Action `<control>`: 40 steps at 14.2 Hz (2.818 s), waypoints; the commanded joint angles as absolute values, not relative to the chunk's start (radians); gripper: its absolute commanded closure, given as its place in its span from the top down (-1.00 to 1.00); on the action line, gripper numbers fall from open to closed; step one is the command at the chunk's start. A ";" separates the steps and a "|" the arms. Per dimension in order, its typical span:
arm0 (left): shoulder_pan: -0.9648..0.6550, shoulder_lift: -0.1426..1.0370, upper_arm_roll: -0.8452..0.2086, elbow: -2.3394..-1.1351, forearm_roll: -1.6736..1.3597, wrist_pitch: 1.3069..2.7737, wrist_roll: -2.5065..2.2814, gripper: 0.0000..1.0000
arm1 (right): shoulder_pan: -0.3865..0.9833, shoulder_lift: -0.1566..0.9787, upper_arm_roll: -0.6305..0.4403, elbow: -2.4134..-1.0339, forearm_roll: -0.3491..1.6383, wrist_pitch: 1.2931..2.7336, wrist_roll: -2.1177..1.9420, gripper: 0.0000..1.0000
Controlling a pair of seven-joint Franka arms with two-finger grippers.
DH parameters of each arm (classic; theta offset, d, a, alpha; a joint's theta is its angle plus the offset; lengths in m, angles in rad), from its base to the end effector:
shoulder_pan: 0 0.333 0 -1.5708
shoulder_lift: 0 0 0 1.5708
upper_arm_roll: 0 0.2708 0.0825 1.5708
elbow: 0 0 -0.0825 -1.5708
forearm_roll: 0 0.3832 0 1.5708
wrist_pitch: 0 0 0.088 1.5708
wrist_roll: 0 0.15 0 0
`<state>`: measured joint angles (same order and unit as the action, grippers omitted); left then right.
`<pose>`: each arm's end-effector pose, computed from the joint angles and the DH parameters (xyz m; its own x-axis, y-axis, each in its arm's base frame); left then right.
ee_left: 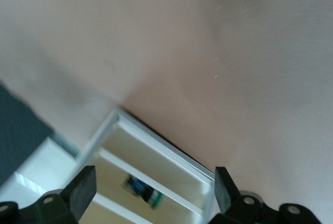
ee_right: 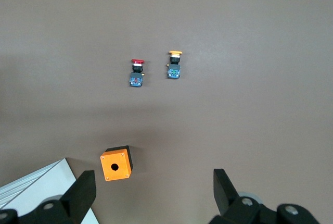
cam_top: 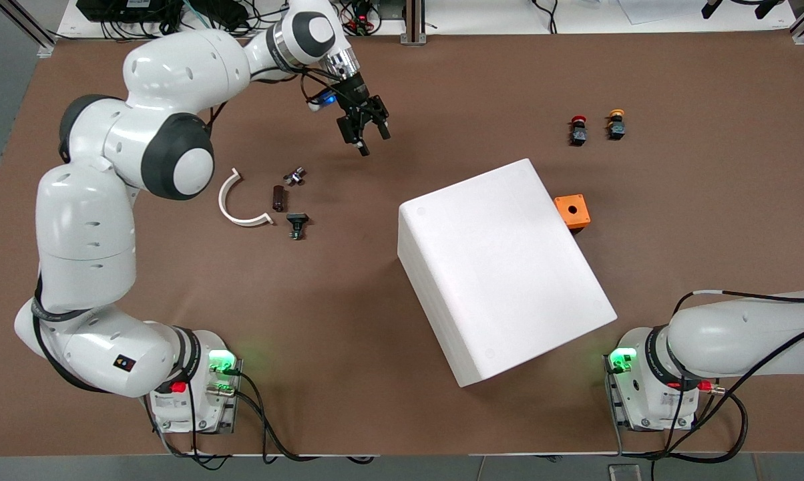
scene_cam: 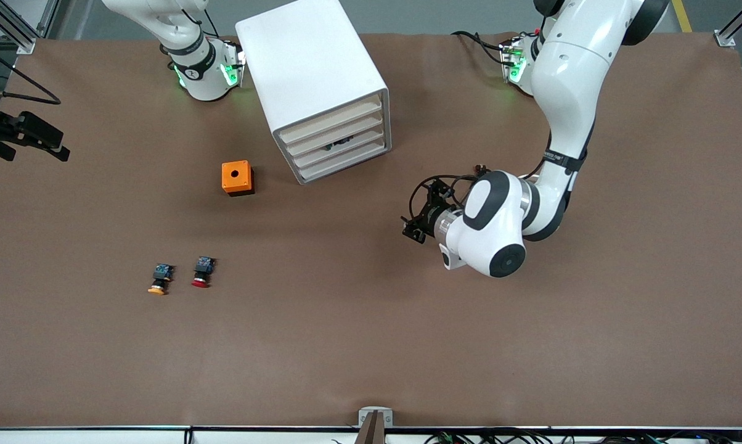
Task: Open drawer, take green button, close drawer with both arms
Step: 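Move the left gripper to the white cabinet's drawer handle, then grasp the drawer handle and pull the drawer open with the left gripper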
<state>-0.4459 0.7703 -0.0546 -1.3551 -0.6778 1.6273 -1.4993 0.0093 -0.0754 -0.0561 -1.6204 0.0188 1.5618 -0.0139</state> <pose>0.5210 -0.3832 0.1957 0.1173 0.7944 -0.5960 0.7731 -0.4497 -0.4473 0.5329 -0.0230 0.5531 0.9993 -0.0326 0.0170 -0.0322 -0.9992 -0.0228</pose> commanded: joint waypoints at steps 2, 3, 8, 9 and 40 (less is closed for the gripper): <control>-0.436 0.856 -0.139 -1.324 -0.748 1.612 -1.789 0.99 | 0.015 -0.091 -0.061 -1.612 0.018 1.559 -0.020 1.00; -0.437 0.874 -0.156 -1.325 -0.764 1.605 -1.845 0.99 | 0.015 -0.089 -0.061 -1.606 0.017 1.559 -0.020 1.00; -0.442 0.978 -0.205 -1.330 -0.850 1.542 -2.041 0.96 | 0.015 -0.074 -0.061 -1.603 0.014 1.559 -0.018 1.00; -0.445 1.001 -0.212 -1.331 -0.871 1.513 -2.080 0.92 | 0.015 -0.069 -0.063 -1.601 0.011 1.562 -0.020 1.00; -0.299 1.085 -0.262 -1.374 -0.979 1.445 -2.233 -0.81 | 0.012 -0.063 -0.063 -1.601 0.008 1.560 -0.020 1.00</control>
